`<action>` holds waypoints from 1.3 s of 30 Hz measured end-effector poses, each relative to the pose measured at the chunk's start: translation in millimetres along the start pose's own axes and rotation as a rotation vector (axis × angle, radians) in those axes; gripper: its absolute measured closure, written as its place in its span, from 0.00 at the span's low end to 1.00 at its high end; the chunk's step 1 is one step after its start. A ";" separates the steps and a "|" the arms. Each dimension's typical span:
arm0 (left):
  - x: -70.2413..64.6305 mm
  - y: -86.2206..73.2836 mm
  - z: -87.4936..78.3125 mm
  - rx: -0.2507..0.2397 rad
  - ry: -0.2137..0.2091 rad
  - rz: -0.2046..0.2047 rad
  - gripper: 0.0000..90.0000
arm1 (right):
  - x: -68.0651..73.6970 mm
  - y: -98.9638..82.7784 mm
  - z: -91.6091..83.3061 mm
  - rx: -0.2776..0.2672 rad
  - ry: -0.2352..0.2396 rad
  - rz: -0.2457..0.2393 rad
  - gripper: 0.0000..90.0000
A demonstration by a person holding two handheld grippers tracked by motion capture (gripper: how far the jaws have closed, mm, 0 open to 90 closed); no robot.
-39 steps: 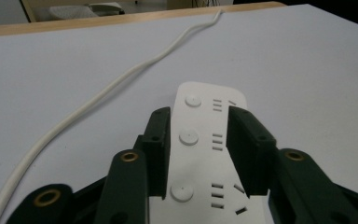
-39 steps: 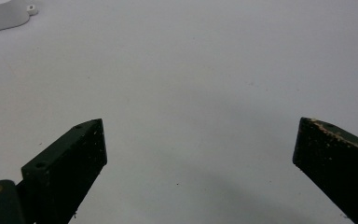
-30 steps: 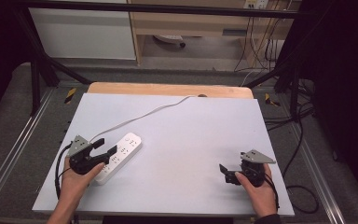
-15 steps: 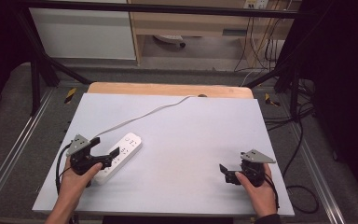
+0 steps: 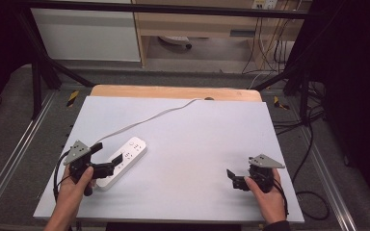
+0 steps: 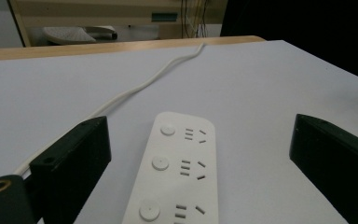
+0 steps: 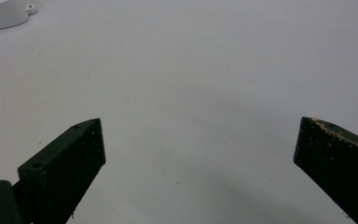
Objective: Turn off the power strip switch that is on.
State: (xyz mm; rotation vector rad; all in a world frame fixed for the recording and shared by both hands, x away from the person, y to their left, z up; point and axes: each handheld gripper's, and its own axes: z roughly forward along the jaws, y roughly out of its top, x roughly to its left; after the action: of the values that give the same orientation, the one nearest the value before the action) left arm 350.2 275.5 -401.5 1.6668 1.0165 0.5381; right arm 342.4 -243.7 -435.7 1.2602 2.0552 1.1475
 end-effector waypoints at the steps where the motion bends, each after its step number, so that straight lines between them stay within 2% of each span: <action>1: -0.3 0.7 -1.9 -0.004 0.001 0.000 0.06 | -0.1 -0.1 -0.3 -0.001 -0.001 0.000 0.03; 14: 3.6 8.4 -31.1 -0.042 0.020 -0.002 0.06 | -1.0 -0.1 -2.2 -0.007 0.000 0.002 0.03; 23: 7.7 4.6 -46.8 -0.048 0.033 -0.006 0.06 | -1.7 0.2 -3.8 -0.014 -0.002 0.005 0.03; 37: 16.0 -1.4 -56.7 -0.049 0.050 -0.015 0.06 | -4.5 -0.3 -5.7 -0.020 -0.008 0.013 0.03; 39: 18.3 -2.9 -58.3 -0.050 0.051 -0.007 0.06 | -5.3 -0.5 -5.9 -0.021 -0.011 0.010 0.03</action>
State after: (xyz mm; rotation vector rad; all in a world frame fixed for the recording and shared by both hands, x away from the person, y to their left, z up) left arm 314.3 322.8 -387.0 1.6117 1.0372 0.6000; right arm 340.3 -250.9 -433.1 1.2655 2.0258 1.1614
